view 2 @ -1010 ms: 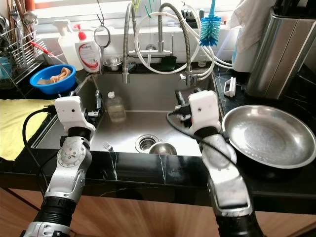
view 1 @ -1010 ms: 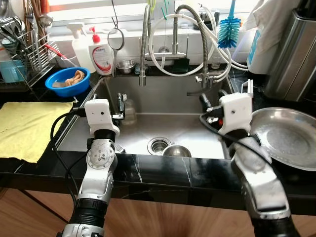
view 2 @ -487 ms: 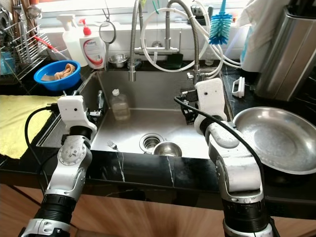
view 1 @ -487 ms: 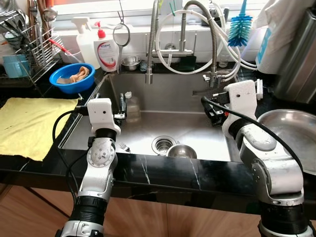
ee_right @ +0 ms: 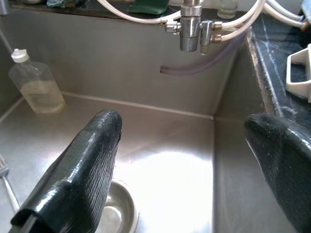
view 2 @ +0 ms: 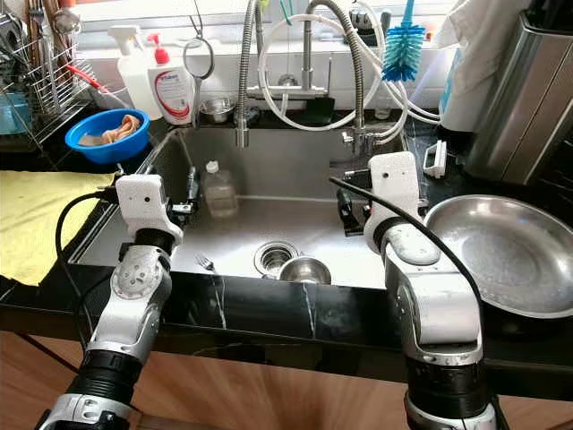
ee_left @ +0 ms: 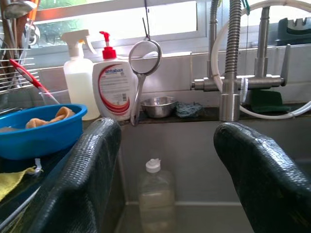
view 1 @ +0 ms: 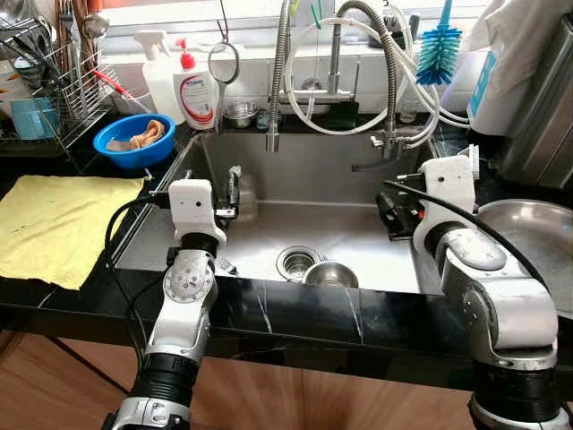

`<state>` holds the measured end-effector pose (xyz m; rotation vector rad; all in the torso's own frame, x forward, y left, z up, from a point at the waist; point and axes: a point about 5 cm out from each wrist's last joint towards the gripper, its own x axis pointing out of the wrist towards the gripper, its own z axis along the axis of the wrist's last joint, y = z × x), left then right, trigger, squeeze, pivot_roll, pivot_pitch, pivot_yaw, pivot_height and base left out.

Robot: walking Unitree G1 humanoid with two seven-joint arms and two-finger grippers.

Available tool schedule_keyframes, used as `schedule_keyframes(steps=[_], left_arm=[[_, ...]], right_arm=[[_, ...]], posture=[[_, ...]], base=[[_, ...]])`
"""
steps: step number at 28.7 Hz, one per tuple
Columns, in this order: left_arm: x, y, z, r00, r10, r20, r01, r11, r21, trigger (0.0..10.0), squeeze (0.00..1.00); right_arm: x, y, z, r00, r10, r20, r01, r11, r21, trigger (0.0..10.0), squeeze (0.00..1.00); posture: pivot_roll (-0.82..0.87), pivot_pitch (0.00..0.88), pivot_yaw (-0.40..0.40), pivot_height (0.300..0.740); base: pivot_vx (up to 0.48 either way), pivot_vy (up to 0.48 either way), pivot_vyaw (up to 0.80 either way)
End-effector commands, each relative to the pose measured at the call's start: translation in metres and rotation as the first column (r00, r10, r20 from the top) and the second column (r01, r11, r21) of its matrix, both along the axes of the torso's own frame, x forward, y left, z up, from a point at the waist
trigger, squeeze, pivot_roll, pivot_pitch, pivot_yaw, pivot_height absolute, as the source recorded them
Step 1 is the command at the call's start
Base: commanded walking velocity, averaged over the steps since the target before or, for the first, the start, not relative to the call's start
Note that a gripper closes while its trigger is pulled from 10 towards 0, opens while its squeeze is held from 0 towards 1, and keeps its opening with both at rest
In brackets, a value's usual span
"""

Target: Kitchen organization

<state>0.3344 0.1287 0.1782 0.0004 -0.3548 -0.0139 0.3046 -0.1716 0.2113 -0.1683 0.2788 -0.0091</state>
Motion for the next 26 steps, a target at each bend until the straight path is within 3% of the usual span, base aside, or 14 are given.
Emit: schedule_keyframes(steps=[1,5,9,26], left_arm=[[0.002,0.001,0.002,1.000,-0.003,0.009,0.003,1.000,-0.012,10.0,0.00],[0.002,0.001,0.001,1.000,0.002,0.006,-0.002,1.000,-0.018,10.0,0.00],[0.002,-0.001,0.000,1.000,-0.004,0.003,0.004,1.000,-0.024,10.0,0.00],[0.002,-0.009,-0.009,0.999,-0.030,-0.028,0.029,0.999,-0.042,10.0,0.00]], right_arm=[[0.000,0.001,0.012,0.999,-0.007,0.036,0.007,1.000,-0.015,10.0,0.00],[0.001,-0.008,0.018,0.996,-0.068,0.050,0.068,0.998,-0.009,10.0,0.00],[-0.002,-0.020,0.019,0.986,-0.161,0.028,0.159,0.985,0.064,10.0,0.00],[-0.010,-0.028,-0.003,0.970,-0.225,-0.095,0.237,0.962,0.135,10.0,0.00]], posture=[[-0.32,0.000,0.069,0.740],[-0.32,0.000,0.063,0.740],[-0.33,0.000,0.061,0.740],[-0.35,0.000,0.058,0.740]], base=[[0.000,0.000,0.00],[0.000,0.000,0.00],[0.000,0.000,0.00],[0.000,0.000,0.00]])
